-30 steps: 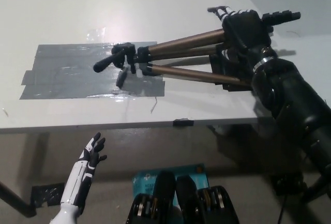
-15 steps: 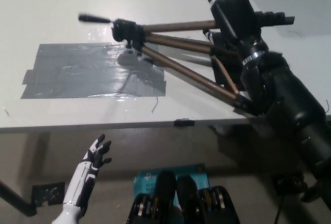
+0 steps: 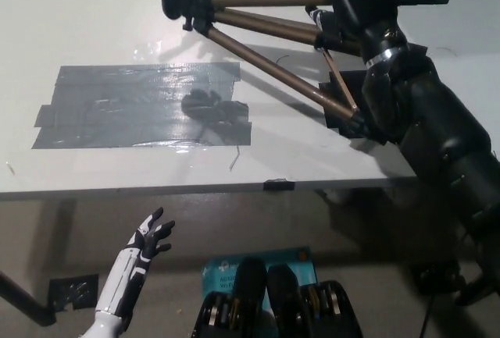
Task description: A tripod is kept on the middle of the desk infront of the robot and the robot grabs one of its legs to pick it up and hands it to a person
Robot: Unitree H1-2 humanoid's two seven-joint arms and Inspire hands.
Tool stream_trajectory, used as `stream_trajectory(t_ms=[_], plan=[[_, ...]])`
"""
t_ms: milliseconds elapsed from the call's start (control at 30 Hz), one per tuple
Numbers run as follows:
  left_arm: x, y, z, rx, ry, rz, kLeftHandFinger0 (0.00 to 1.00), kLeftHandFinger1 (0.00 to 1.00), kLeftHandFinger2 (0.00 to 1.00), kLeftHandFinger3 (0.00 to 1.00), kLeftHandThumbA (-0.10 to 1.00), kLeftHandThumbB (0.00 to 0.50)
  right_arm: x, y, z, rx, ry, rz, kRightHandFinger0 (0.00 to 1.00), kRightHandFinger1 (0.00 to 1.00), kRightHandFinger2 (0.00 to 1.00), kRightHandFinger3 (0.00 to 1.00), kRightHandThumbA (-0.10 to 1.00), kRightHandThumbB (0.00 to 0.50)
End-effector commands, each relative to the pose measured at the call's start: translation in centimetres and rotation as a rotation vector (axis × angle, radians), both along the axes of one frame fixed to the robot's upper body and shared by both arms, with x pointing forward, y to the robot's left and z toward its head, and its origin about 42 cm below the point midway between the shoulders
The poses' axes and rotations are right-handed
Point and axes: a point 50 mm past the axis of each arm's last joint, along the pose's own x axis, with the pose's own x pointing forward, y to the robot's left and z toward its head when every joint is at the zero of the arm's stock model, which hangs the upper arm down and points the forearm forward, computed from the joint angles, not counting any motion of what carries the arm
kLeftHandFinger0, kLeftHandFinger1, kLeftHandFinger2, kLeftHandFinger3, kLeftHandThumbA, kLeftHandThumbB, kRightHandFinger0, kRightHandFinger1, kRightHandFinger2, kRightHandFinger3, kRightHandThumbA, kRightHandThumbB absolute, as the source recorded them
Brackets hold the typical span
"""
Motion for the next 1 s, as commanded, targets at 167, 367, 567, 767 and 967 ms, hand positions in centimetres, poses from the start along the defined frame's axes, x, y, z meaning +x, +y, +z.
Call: stream_trajectory(t_ms=[167, 367, 567, 767, 967], plan=[[-0.2, -0.1, 1.2, 0.016, -0.033, -0.039, 0.87, 0.90, 0.85, 0.96, 1.00, 0.106, 0.3, 2.6, 9.6, -0.011, -0.357, 0.096, 0.00, 0.28, 0.74, 0.88, -0.10, 0.207], [-0.8, -0.3, 0.7, 0.021, -0.021, -0.049, 0.87, 0.89, 0.85, 0.96, 1.00, 0.119, 0.5, 2.9, 8.8, -0.027, -0.384, 0.087, 0.00, 0.25, 0.72, 0.78, -0.10, 0.216], [-1.0, -0.4, 0.7, 0.017, -0.022, -0.056, 0.84, 0.86, 0.82, 0.94, 1.00, 0.091, 0.3, 3.5, 8.9, 0.003, -0.423, 0.099, 0.00, 0.27, 0.75, 0.83, -0.10, 0.202], [-1.0, -0.3, 0.6, 0.015, -0.015, -0.059, 0.87, 0.88, 0.84, 0.95, 1.00, 0.092, 0.1, 3.6, 9.8, 0.045, -0.429, 0.117, 0.00, 0.29, 0.80, 0.96, -0.10, 0.189], [-1.3, -0.4, 0.6, 0.026, -0.016, -0.059, 0.86, 0.88, 0.84, 0.96, 1.00, 0.075, 0.1, 3.8, 9.8, 0.042, -0.422, 0.113, 0.00, 0.29, 0.79, 0.95, -0.10, 0.191]])
